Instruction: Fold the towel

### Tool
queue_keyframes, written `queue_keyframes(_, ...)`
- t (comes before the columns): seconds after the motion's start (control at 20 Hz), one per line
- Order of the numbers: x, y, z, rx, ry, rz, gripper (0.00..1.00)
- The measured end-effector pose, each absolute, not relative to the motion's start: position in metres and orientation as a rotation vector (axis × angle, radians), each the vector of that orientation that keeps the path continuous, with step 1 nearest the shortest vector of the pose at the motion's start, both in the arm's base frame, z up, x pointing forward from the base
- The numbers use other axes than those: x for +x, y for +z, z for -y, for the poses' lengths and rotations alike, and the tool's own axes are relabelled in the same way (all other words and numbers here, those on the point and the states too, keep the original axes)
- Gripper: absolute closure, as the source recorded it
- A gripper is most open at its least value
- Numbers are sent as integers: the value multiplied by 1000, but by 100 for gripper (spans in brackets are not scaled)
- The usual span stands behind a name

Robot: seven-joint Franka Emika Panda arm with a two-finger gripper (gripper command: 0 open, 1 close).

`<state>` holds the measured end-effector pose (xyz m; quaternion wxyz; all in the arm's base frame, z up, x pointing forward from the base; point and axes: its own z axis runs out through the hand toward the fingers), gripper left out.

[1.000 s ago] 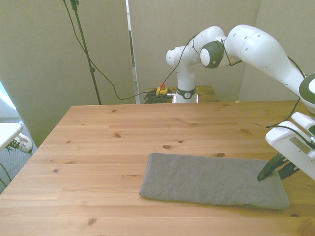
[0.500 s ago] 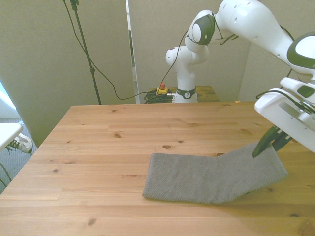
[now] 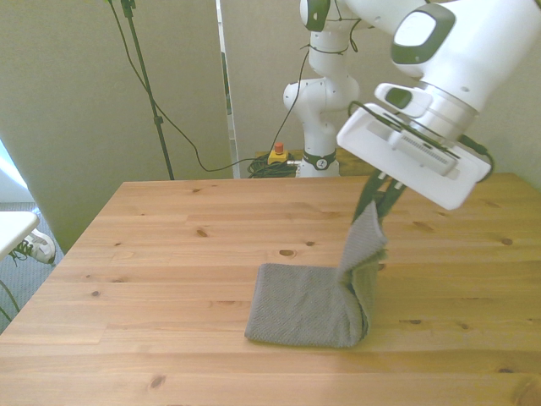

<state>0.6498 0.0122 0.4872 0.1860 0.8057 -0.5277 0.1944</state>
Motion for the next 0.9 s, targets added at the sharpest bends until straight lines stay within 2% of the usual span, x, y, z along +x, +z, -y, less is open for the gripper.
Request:
queue_keyframes(0.2,634,488,33,2295,571,1546,100)
queue_keyframes(0.5,640,483,94,2405,580,1603,100)
queue_keyframes(0.9,653,455,147,2559,598,1633,100)
